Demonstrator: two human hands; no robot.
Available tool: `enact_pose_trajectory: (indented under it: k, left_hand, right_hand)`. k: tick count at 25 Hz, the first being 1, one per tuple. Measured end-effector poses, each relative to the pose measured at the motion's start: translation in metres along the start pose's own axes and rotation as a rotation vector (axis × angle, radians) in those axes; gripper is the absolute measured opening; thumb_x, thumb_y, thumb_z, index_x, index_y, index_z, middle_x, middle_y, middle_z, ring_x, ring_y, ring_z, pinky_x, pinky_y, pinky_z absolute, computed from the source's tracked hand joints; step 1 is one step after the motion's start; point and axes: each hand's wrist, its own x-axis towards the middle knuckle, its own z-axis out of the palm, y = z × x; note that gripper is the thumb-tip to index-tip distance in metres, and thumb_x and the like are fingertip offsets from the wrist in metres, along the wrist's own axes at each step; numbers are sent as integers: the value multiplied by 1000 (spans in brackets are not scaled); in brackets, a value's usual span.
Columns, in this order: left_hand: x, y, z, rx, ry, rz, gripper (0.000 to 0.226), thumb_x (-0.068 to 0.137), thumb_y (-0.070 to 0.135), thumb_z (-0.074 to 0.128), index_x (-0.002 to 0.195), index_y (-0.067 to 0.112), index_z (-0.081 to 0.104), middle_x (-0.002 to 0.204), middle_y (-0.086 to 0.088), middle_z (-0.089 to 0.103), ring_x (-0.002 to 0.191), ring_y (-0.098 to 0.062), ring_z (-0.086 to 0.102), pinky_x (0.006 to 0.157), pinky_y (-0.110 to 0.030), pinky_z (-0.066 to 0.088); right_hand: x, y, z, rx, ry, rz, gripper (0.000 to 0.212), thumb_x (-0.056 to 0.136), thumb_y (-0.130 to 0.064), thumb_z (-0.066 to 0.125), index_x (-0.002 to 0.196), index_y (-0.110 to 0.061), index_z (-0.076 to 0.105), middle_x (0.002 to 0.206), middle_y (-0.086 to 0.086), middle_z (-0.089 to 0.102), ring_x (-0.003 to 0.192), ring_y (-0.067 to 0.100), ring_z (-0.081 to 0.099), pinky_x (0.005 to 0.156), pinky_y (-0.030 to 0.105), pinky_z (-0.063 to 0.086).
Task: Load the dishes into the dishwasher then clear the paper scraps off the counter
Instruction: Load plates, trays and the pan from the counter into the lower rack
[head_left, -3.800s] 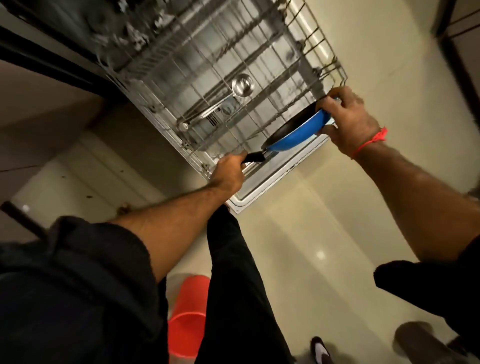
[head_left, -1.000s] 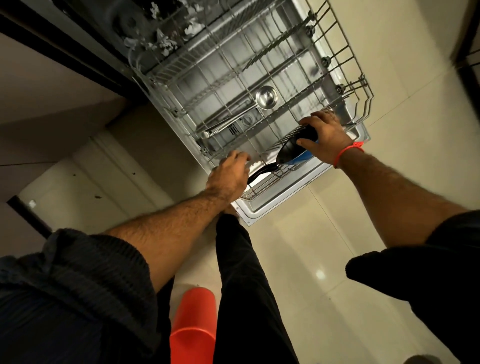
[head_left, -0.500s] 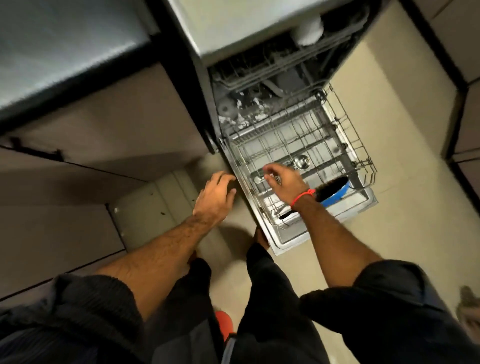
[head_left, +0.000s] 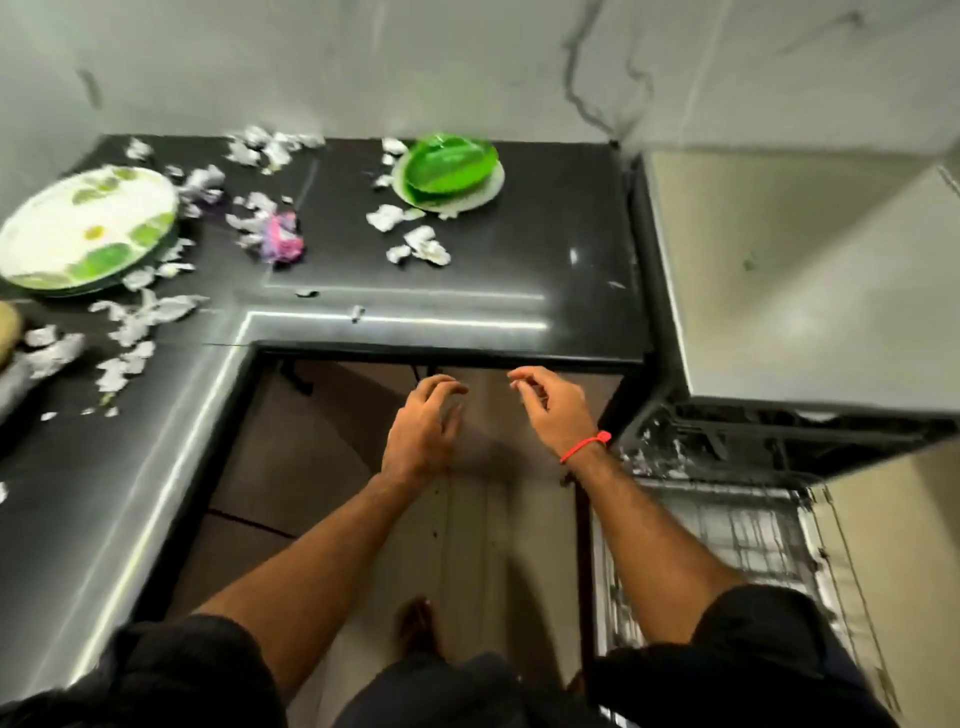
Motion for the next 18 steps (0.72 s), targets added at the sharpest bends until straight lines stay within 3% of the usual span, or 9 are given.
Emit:
enact_pose_trajectory:
  k: [2,7,12,18]
  left_hand:
    - [16,-23,-42,3,95,-51,33,92,31,54,123,21,62,130,4,55,118,-21,57,96,-43,52]
    - [60,-75,-118,-5,221,-111,32,95,23,61,127,20,60,136,0,51,123,-23,52,101,-44,48]
    - [97,-98,-156,-16,188,-6,35,95,20,63,129,19,57,136,0,48,124,-21,51,99,-41,50]
    - [145,-106,-146,-39,113,-35,40,97,22,61,135,21,51,142,2,42,125,-18,50,97,-39,52]
  right_hand:
    - [34,-35,26,13,-34,-22,21,92,-6,59,109,-13,69,98,-4,70,83,-3,63,81,14,47]
    - [109,-101,77,8,-102,-22,32,90,-11,62,122,-19,61,111,0,63,98,18,61,90,31,51]
    - [161,-133,97,77,42,81,32,90,-10,60,121,-18,63,109,1,66,91,13,62,84,26,51]
    - [206,-110,97,80,130,142,26,89,-10,61,113,-19,66,97,-1,68,83,10,63,79,23,52]
